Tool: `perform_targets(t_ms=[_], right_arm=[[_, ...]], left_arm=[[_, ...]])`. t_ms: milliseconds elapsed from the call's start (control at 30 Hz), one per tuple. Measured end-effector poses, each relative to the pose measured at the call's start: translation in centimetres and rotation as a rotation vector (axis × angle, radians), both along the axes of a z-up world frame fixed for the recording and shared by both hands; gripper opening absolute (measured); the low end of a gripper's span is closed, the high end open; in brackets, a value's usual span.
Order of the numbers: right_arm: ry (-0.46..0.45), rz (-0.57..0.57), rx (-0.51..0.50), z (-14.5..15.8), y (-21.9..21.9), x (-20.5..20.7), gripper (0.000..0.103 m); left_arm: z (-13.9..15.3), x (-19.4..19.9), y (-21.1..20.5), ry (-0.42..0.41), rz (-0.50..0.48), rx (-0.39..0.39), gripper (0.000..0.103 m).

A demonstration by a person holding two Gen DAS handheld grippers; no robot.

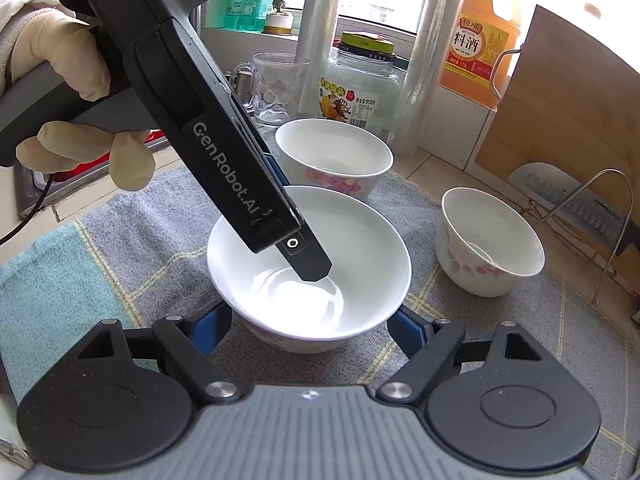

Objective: Organize plates and bowls
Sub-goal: 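Lift the white bowl with the left gripper and carry it toward the plate stack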

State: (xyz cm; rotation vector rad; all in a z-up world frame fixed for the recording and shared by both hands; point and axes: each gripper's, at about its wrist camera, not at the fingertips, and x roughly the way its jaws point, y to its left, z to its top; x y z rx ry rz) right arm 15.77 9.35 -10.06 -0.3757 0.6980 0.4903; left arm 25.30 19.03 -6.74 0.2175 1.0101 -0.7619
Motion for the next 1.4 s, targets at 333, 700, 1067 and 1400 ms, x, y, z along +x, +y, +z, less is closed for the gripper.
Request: perform_targets(t_ms=[333,700,1067,1400], right_arm=[[-0.002,-0.005,-0.005,1.1,-1.4,-1.0,0.088],[-0.013,-0.082,-0.022,2.0,-5.8,-3.0,0.088],[-0.002,-0.161,-0.047,2.3,-10.6,-4.4,0.088],[0.024,-0.206,-0.053,1.6,-13.5,-4.7,0.088]], left_arm=[[0.9,-1.2,-2.0,-0.014,-0.019,-0.012,0.053],[1.4,-2.1,-7.5,-0.023,-0.098,-0.032,0.053],[1.1,-2.6,-12.8,-0.015,-0.177,-0.046,0.053],[0.2,-2.6,-15.9,-0.001,-0.219,-0.040,0.054]])
